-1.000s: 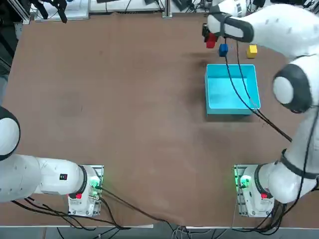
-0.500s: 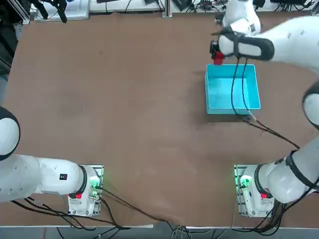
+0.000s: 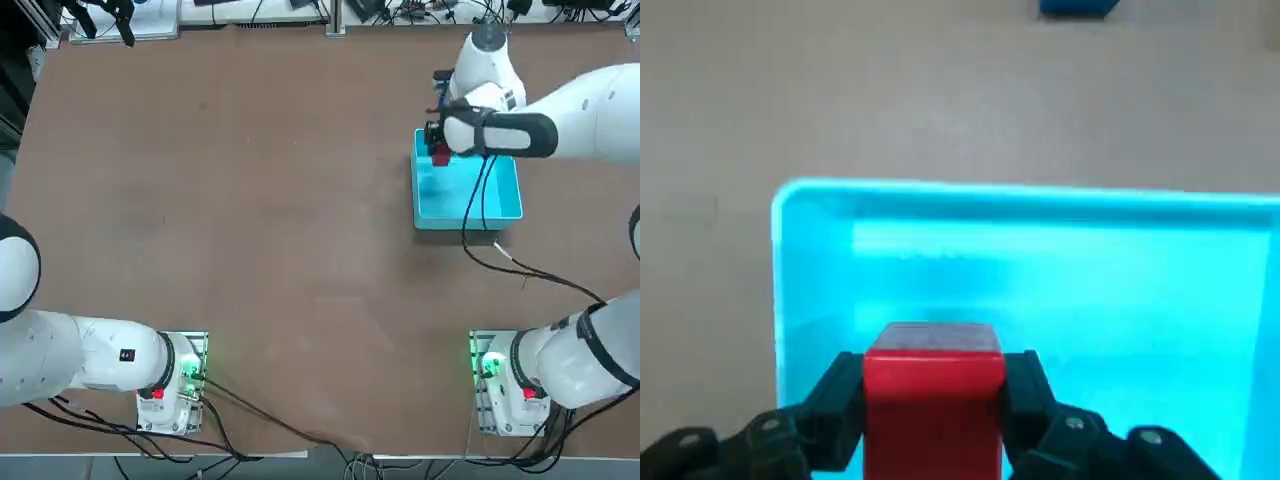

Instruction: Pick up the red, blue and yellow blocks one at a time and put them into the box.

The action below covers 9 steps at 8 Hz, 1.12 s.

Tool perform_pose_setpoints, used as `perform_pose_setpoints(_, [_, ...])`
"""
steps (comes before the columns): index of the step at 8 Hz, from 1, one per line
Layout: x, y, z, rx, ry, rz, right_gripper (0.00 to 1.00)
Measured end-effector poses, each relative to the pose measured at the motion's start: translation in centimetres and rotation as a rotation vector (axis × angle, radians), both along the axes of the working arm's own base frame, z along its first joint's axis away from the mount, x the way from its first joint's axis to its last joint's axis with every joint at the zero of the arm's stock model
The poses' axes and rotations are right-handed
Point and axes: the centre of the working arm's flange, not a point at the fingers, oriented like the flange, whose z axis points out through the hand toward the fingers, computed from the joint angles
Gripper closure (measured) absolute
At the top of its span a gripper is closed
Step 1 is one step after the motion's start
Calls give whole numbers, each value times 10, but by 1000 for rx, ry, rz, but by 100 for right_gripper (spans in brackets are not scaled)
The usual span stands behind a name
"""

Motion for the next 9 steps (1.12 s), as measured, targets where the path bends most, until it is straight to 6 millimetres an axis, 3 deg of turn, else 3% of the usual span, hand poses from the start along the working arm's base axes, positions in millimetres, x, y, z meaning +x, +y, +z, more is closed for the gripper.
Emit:
perform_pose_setpoints(3, [-26, -5, -33, 10, -3, 15, 30])
perform_pose_setpoints(6, [-33, 2, -44, 2, 15, 35, 27])
perform_pose_setpoints(8, [-33, 2, -45, 1, 17, 34, 0])
perform_pose_setpoints(9, [-32, 2, -43, 2, 14, 33, 0])
